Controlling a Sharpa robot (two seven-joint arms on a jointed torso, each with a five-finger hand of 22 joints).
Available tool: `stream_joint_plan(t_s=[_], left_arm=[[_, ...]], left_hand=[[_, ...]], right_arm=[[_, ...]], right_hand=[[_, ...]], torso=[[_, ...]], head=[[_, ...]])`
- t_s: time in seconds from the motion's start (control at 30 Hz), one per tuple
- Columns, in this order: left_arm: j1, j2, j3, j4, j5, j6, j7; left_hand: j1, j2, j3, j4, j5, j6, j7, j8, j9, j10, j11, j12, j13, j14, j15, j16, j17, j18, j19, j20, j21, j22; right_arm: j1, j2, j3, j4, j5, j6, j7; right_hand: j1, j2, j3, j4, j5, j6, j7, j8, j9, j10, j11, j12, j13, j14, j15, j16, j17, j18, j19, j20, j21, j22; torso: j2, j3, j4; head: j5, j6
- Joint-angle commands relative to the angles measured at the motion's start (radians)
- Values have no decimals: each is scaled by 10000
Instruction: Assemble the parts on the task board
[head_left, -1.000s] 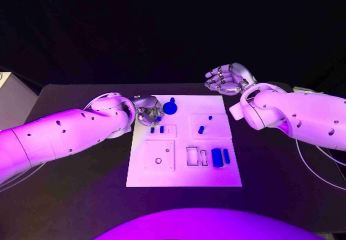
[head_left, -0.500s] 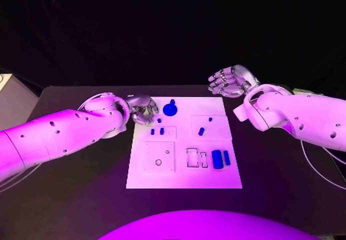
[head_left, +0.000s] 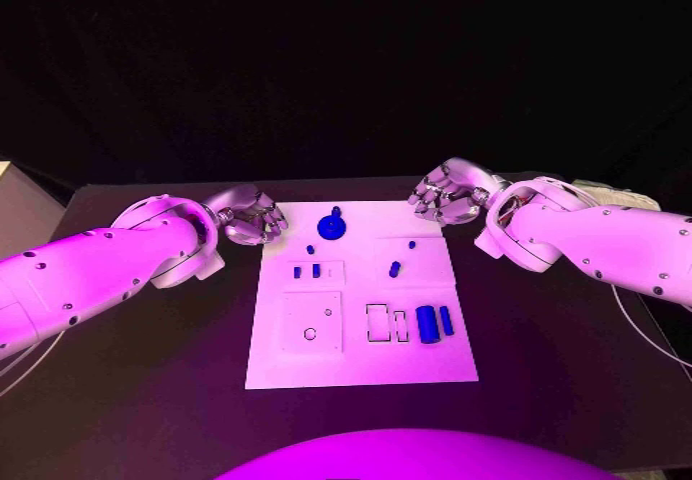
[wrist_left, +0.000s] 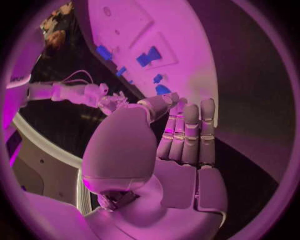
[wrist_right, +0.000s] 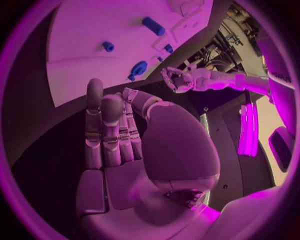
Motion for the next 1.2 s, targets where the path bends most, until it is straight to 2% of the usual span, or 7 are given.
stream_joint_plan(t_s=[0.03, 0.07, 0.2, 0.37, 0.73, 0.97, 1.2], left_arm=[[3, -171, 20, 214, 4529, 27, 1872], [3, -261, 23, 298, 5236, 135, 2162], [-3, -591, 29, 639, 7319, 500, 3016], [-9, -848, 31, 905, 8340, 689, 3414], [-18, -1093, 30, 1044, 8881, 722, 3634], [-19, -1131, 30, 1055, 8931, 711, 3630], [-19, -1159, 29, 1065, 8933, 706, 3593]], left_hand=[[-166, 41, -153, 106, 15, -77, 101, 74, 6, -287, 80, 30, 9, -322, 59, -378, -355, 65, -237, 52, -260, -163], [-201, 42, -214, 130, 14, -134, 107, 74, 0, -338, 92, 45, 11, -345, 71, -431, -389, 66, -265, 70, -324, -200], [-332, 70, -482, 248, 2, -300, 123, 116, -8, -488, 116, 119, 18, -437, 113, -632, -514, 72, -316, 121, -619, -385], [-398, 52, -625, 303, 1, -362, 122, 142, -9, -540, 123, 153, 19, -425, 122, -658, -540, 73, -286, 133, -744, -473], [-443, 38, -736, 351, 1, -446, 129, 150, -19, -605, 134, 172, 13, -407, 130, -665, -554, 73, -236, 143, -856, -557], [-441, 44, -752, 358, 3, -466, 134, 151, -22, -618, 137, 177, 12, -398, 131, -662, -556, 74, -218, 145, -877, -575], [-436, 51, -754, 359, 4, -471, 135, 153, -22, -622, 138, 179, 11, -393, 131, -660, -556, 75, -211, 145, -883, -580]], right_arm=[[-100, -23, -11, 67, -2574, 829, -582], [-145, -28, -14, 93, -2924, 854, -698], [-319, -40, -20, 241, -4092, 826, -1172], [-407, -50, -22, 376, -4755, 811, -1526], [-527, 30, -32, 545, -5254, 900, -1819], [-615, 143, -38, 561, -5337, 925, -1872], [-701, 300, -44, 478, -5471, 944, -2012]], right_hand=[[-194, -79, 126, 74, -74, 69, -8, -83, 26, 100, 0, -175, 20, 399, -55, 1330, 1184, 59, 87, 12, 442, 422], [-255, -149, 192, 113, -123, 41, -1, -142, 35, 93, 5, -291, 17, 464, -45, 2137, 1940, -47, 352, 39, 1184, 1156], [-384, -315, 389, 246, -240, -41, 4, -285, 85, -28, 63, -531, -18, 526, -14, 3729, 3478, -290, 881, 123, 2747, 2732], [-503, -497, 450, 346, -292, -136, 36, -375, 111, -354, 138, -544, -88, 546, 54, 4281, 4000, -394, 1094, 184, 3384, 3382], [-592, -694, 433, 437, -323, -241, 98, -469, 144, -657, 221, -547, -105, 517, 130, 4607, 4268, -436, 1149, 256, 3679, 3710], [-504, -608, 528, 457, -292, -150, 88, -436, 196, -599, 207, -502, -79, 518, 130, 4775, 4410, -451, 1195, 272, 3852, 3893], [-338, -387, 765, 469, -293, 159, 21, -287, 335, -303, 126, -452, -38, 497, 75, 4950, 4509, -460, 1207, 243, 4041, 4112]], torso=[[2, -7, 1], [5, -9, 7], [3, -6, 11], [-1, -15, 33], [5, -13, 22], [15, -11, 28], [24, 0, 23]], head=[[-124, 48], [-133, 53], [-168, 71], [-218, 64], [-173, 65], [-162, 49], [-141, 22]])
